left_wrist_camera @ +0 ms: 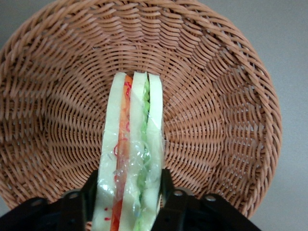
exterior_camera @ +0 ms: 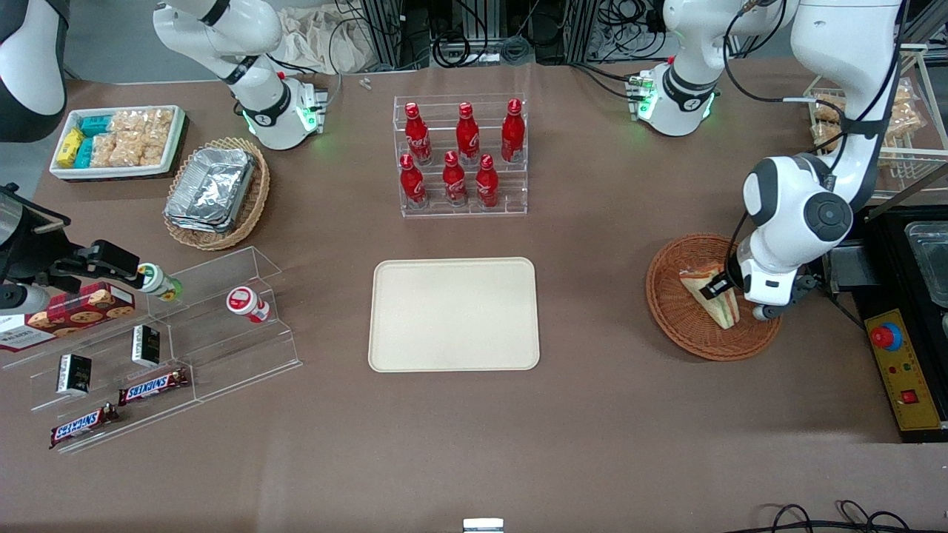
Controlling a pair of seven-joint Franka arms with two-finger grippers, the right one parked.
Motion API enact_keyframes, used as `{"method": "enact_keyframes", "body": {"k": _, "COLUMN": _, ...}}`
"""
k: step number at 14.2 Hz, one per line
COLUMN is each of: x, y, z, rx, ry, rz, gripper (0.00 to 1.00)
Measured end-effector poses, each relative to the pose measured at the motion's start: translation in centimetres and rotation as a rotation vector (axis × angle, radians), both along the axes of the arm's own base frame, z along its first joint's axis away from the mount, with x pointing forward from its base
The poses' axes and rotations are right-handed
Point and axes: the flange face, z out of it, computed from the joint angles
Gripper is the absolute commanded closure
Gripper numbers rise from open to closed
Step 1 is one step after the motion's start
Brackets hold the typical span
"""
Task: Place sandwich from basket to tray
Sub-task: 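Close the left gripper on the wrapped sandwich's upright edge, then lift the sandwich up out of the basket with the left gripper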
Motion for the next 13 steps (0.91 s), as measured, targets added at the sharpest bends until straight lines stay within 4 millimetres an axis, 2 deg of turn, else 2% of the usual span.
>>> {"method": "enact_keyframes", "body": {"k": 3, "x": 0.3, "y": -0.4, "z": 0.7, "rx": -0.001, "ry": -0.004, "rz": 0.020, "gripper": 1.00}}
{"method": "enact_keyframes", "body": {"k": 5, "x": 0.7, "y": -0.5, "z": 3.2, "rx": -0.001, "ry": 0.042, "rz": 0.019, "gripper": 1.00}}
{"method": "enact_keyframes", "body": {"k": 6, "x": 1.2, "y": -0.6, "z": 5.4, "rx": -0.002, "ry": 0.076, "rz": 0.017, "gripper": 1.00}}
{"method": "enact_keyframes", "body": {"k": 10, "x": 3.5, "y": -1.0, "z": 16.9, "rx": -0.006, "ry": 0.140, "rz": 0.002, "gripper": 1.00}}
{"method": "enact_keyframes", "body": {"k": 12, "x": 4.0, "y": -1.8, "z": 21.0, "rx": -0.008, "ry": 0.149, "rz": -0.016, "gripper": 1.00}}
{"method": "enact_keyframes", "body": {"k": 13, "x": 4.1, "y": -2.5, "z": 22.3, "rx": -0.009, "ry": 0.150, "rz": -0.035, "gripper": 1.00}}
